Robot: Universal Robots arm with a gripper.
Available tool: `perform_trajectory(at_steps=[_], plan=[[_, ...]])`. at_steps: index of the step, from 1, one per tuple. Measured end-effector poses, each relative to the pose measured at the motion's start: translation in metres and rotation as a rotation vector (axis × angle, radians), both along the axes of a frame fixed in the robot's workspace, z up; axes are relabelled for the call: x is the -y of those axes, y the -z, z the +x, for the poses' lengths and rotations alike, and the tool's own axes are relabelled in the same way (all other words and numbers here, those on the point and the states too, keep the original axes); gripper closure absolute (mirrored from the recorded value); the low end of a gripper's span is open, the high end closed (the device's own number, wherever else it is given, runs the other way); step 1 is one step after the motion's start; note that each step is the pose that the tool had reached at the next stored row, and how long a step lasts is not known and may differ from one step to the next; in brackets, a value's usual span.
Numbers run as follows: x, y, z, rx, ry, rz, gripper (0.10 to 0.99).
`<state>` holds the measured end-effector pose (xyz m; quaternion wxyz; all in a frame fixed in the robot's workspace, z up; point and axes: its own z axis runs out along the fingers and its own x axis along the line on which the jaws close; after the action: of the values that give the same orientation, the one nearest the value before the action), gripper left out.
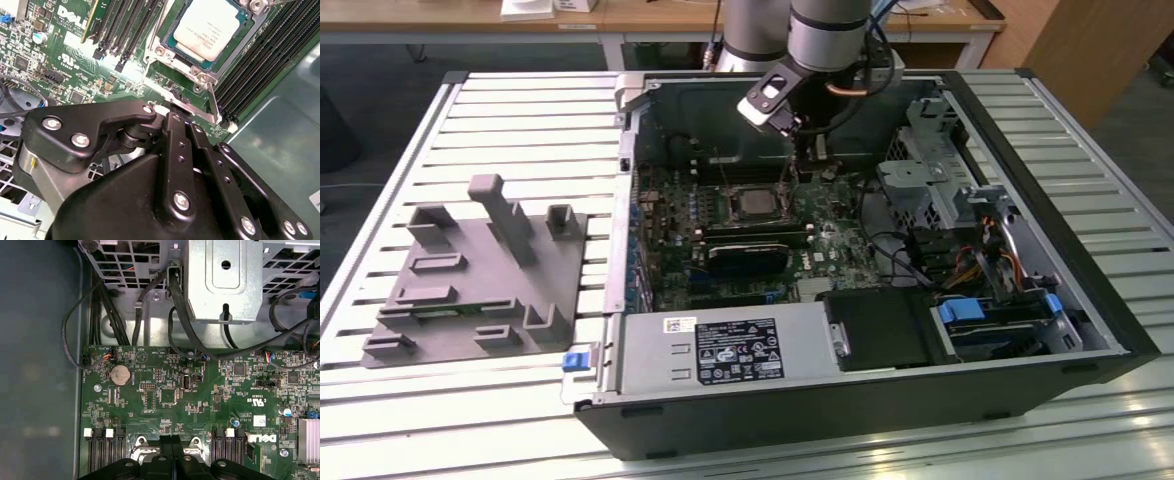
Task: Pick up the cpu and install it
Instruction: 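Close the cpu cover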
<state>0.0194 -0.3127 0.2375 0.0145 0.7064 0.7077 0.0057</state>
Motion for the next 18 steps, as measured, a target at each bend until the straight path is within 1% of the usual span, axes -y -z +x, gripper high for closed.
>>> perform_trajectory(at_steps=[18], plan=[[0.0,0.0009,-0.0097,0.0,0.0,0.0,0.98]])
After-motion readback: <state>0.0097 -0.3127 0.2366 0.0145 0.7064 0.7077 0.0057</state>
